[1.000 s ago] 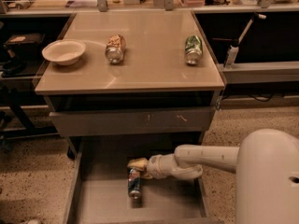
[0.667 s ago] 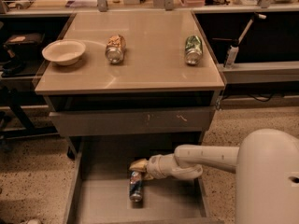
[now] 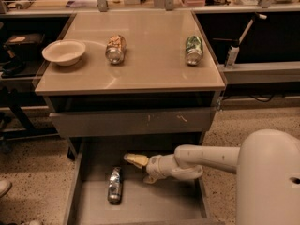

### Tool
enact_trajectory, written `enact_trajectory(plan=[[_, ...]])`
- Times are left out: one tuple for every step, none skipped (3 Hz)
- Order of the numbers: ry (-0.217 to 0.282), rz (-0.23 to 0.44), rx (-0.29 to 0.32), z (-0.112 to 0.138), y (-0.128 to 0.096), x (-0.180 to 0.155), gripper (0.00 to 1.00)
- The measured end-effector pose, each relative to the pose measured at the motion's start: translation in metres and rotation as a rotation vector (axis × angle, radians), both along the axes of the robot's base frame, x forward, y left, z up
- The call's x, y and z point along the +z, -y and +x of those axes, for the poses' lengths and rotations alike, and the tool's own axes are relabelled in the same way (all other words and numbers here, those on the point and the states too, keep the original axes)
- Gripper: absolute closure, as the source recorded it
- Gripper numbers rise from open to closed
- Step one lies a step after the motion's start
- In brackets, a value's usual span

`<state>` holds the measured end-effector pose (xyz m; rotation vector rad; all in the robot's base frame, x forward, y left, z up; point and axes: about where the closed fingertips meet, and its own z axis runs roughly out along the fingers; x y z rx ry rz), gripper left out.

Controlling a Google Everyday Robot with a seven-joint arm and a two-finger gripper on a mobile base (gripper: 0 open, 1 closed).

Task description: Place redbull can into middle drawer

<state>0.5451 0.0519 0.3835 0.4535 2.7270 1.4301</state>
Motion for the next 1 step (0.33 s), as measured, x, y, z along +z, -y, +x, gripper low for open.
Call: enact_trajectory(plan=[[0.0, 0.0, 0.0, 0.0, 0.0, 0.0, 0.0]])
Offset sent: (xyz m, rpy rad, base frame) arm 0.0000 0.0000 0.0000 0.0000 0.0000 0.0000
